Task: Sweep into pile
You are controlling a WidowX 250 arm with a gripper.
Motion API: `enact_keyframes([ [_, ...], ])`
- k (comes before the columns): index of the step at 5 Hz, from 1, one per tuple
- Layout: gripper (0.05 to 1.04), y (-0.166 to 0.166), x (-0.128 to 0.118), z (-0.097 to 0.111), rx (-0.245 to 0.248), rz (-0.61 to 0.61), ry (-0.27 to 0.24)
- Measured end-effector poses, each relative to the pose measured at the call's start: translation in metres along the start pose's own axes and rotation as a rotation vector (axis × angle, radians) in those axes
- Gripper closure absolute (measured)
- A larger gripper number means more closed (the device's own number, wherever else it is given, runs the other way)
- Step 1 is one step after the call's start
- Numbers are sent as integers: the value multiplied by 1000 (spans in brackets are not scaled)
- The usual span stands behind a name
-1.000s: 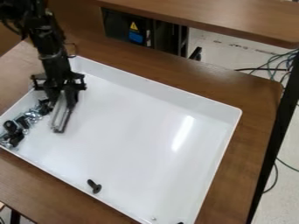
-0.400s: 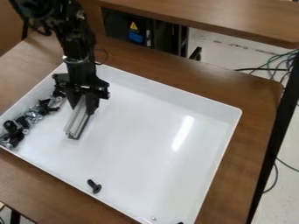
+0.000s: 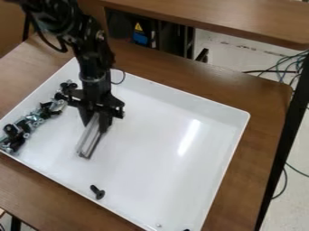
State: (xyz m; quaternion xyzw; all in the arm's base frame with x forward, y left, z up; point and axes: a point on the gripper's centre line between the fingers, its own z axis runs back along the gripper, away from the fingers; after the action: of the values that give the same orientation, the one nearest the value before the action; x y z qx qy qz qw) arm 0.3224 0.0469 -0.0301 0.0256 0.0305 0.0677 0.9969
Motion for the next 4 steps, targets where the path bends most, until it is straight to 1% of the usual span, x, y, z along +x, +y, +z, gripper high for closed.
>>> enact_keyframes([
  [1,484,1,-3,-4,8,8,-5],
  [2,174,2,-8,-5,18,2,9],
  [3,58,1,-8,13,37,-1,-15],
  [4,80,-13,-14,30,57,-2,-41],
])
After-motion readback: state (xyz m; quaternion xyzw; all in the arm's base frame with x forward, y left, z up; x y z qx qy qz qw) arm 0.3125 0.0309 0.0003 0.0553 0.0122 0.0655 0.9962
